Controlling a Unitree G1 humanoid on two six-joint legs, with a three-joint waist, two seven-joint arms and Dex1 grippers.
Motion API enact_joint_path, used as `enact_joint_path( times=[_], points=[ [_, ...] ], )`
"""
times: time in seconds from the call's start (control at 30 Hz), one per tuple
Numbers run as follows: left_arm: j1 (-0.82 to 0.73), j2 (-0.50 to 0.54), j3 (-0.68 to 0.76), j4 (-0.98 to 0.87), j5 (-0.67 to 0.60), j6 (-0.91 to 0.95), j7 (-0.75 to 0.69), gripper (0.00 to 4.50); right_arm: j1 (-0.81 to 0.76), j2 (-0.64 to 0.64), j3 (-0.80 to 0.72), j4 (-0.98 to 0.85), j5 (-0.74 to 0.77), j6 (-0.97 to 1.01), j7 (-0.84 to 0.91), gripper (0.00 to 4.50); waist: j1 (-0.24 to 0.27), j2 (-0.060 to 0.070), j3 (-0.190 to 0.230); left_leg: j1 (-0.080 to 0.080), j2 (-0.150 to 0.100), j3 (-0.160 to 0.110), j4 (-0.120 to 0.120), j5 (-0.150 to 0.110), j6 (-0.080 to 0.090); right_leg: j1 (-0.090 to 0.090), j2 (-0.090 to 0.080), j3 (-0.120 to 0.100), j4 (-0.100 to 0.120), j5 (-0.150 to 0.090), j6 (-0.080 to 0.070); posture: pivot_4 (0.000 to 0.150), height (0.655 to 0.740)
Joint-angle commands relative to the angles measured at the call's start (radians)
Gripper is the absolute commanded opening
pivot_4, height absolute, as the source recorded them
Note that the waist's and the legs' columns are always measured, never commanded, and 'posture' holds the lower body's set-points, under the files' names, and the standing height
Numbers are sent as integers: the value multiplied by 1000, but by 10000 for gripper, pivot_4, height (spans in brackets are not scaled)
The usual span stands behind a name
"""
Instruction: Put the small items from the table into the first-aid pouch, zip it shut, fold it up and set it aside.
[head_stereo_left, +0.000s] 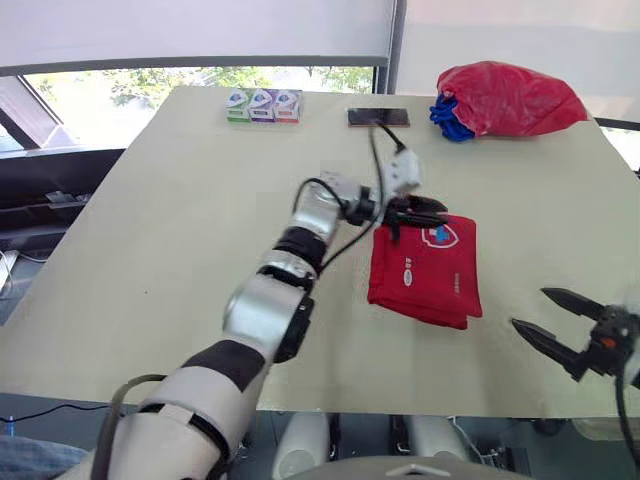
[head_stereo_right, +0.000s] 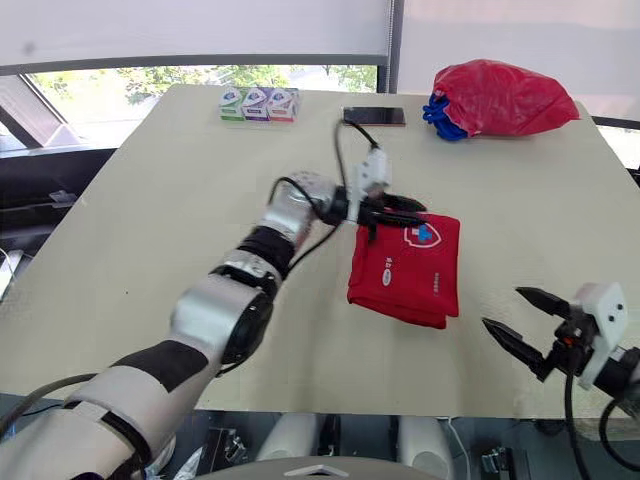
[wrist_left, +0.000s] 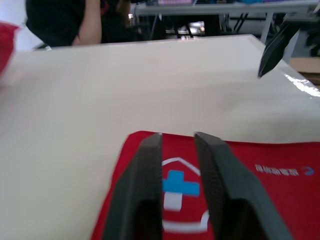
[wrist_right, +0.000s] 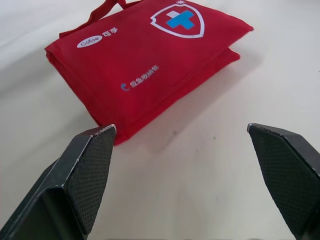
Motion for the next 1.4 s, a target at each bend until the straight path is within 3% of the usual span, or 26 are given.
enact_joint_path(
  times=[0.03, 0.07, 0.1, 0.17, 0.27, 0.53, 0.63, 0.77, 0.9, 1.07, 1.4],
  points=[
    [188, 190, 33, -383, -119, 193, -143, 26000, -94, 3, 43, -17, 89, 135, -100, 45000, -3, 1, 0, 0, 1, 1, 0, 0, -1, 0, 0, 1, 0, 1, 1, 1500, 7400],
    [260, 261, 42, -493, -141, 253, -159, 27301, -133, 7, 58, -4, 108, 164, -119, 45000, -7, 0, 0, 0, 1, 1, 0, 1, -2, 0, -1, 1, 1, 1, 1, 1500, 7400],
    [324, 322, 52, -593, -164, 307, -169, 32375, -170, 9, 70, 11, 133, 200, -139, 45000, -22, 0, 0, 0, 1, 1, 0, 2, -4, -1, -1, 1, 1, 1, 1, 1500, 7400],
    [448, 437, 83, -791, -236, 420, -192, 39904, -244, 5, 104, 53, 167, 267, -154, 45000, 12, -1, 1, -1, 1, -3, 0, 2, -5, 0, -6, 1, 1, 1, 1, 1500, 7400],
    [604, 582, 153, -1057, -358, 576, -196, 44234, -366, -11, 175, 156, 184, 377, -173, 45000, -7, -1, 1, -3, -1, -3, 2, 2, -3, 0, -10, -1, -1, -1, -3, 1500, 7400],
    [721, 710, 235, -1288, -496, 699, -60, 44234, -551, 11, 319, 311, 182, 559, -197, 45000, 5, -2, 2, 0, -2, -5, 2, 2, -2, 1, -14, -7, 1, -1, -4, 1500, 7400],
    [733, 722, 244, -1320, -523, 713, -17, 45000, -580, 52, 312, 299, 224, 601, -201, 35687, 2, -2, 2, 0, -2, -6, 1, 2, -3, 2, -10, -7, 2, -1, -3, 1500, 7400],
    [745, 735, 244, -1338, -550, 719, 18, 45000, -601, 97, 281, 291, 257, 637, -242, 15931, -2, -2, 2, 1, -1, -4, 0, 2, -3, 1, -6, -7, 2, 1, 0, 1500, 7400],
    [718, 733, 231, -1318, -562, 715, 44, 45000, -674, 200, 157, 374, 236, 550, -400, 783, -4, -3, 2, 2, -1, -3, 0, 2, -3, 1, -5, -6, 2, 1, 0, 1500, 7400],
    [638, 700, 214, -1299, -589, 729, 97, 45000, -804, 299, -1, 526, 194, 427, -637, 286, 7, -2, 4, 3, -2, 0, 1, 5, -4, 0, -4, -3, 6, 0, -4, 1500, 7400],
    [533, 628, 192, -1239, -577, 725, 220, 45000, -1079, 481, -226, 758, 180, 165, -1061, 286, -28, -1, 5, 3, -1, 1, -4, 8, -9, -1, -2, 0, 8, 2, -1, 1500, 7400]
  ],
)
